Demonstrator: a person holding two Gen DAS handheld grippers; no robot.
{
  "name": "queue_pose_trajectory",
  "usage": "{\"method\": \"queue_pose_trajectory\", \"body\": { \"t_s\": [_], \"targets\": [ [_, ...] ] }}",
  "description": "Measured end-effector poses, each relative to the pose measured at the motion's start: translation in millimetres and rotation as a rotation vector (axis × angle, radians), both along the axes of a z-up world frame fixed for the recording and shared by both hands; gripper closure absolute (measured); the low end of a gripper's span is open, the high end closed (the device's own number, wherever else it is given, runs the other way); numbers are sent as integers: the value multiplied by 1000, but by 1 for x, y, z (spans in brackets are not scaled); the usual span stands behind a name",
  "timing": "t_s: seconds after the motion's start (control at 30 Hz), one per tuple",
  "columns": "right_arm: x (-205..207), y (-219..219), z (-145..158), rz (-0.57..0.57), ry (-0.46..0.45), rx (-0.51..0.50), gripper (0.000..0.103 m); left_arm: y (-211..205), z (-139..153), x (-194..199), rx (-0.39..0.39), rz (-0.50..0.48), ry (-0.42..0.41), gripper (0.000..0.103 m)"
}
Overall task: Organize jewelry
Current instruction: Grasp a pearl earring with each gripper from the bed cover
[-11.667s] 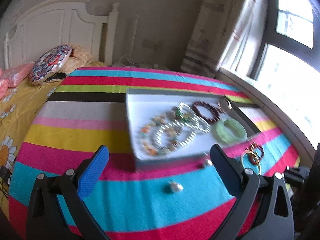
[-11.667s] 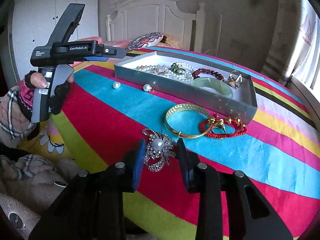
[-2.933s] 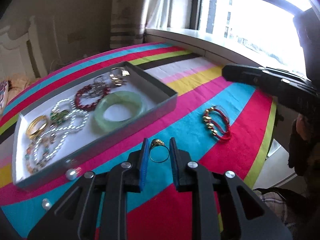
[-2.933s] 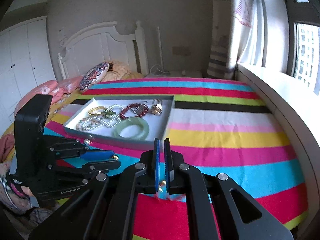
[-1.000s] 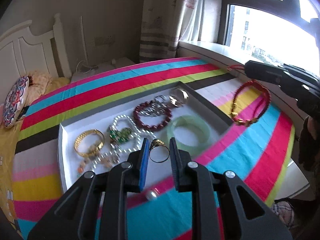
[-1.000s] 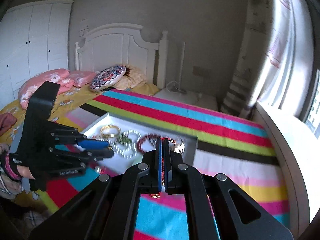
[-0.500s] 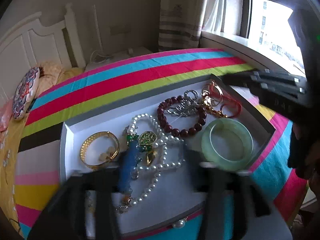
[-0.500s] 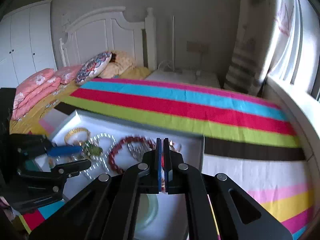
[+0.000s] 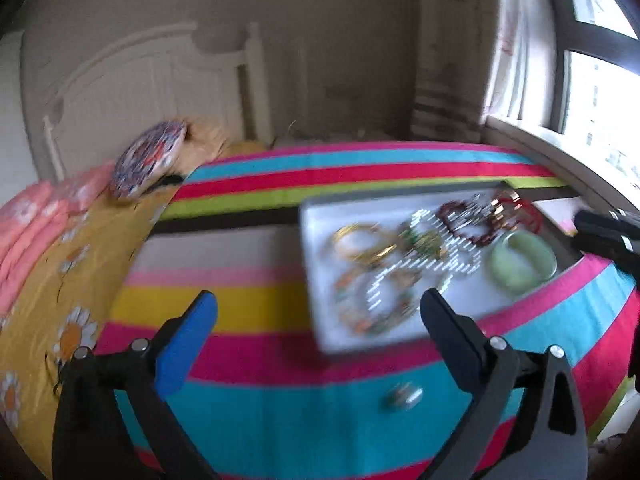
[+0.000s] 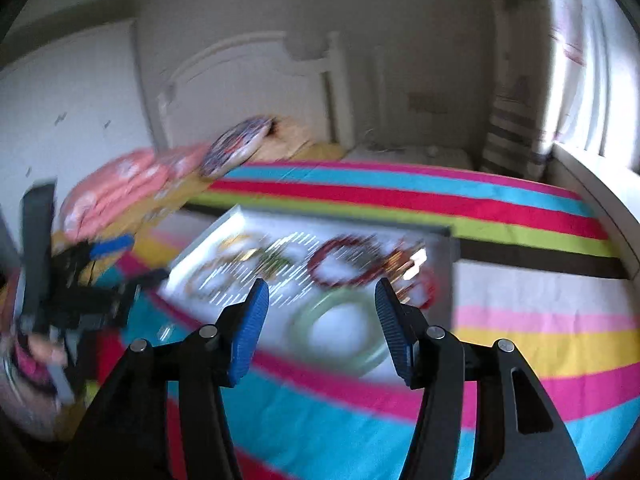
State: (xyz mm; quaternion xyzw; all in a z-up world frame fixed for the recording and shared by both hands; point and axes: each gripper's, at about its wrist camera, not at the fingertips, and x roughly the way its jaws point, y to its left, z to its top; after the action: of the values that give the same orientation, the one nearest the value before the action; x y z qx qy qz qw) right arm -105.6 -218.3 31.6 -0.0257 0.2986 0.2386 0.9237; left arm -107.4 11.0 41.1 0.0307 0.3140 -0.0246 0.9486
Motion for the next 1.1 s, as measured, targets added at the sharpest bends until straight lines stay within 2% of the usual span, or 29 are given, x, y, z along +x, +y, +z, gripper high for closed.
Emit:
{"method": "queue_pose_trajectory", "body": {
  "t_s": [0.13, 0.23, 0.37, 0.43, 0.6, 0.7, 0.77, 0.83, 0.87, 1.1],
  "targets": [
    [-12, 36, -21, 76, 63, -83, 50, 22, -9, -2, -86, 28, 46, 3],
    [-10, 63, -33, 114, 129, -134, 58, 29, -11, -1, -137, -4, 54, 3],
    [2, 82, -42, 101, 181, -168, 68, 45, -18, 5, -241, 10, 89, 3],
    [8, 84, -45, 84, 210, -167, 68, 45, -18, 1, -248, 0, 79, 3],
    [14, 97, -46, 59, 208, -195, 71, 31, -14, -5, -180, -43, 49, 3],
    [13, 107, -47, 51, 186, -247, 71, 23, -11, -11, -113, -46, 49, 3],
    [13, 107, -47, 44, 188, -245, 72, 12, -10, -20, -32, -69, 49, 2],
    [12, 106, -48, 44, 181, -246, 81, 3, -12, -27, 21, -99, 65, 3],
    [11, 106, -48, 43, 177, -248, 85, -1, -13, -30, 26, -120, 73, 3],
    [8, 98, -45, 51, 172, -219, 86, -15, -23, -25, 1, -194, 153, 3]
  ]
}}
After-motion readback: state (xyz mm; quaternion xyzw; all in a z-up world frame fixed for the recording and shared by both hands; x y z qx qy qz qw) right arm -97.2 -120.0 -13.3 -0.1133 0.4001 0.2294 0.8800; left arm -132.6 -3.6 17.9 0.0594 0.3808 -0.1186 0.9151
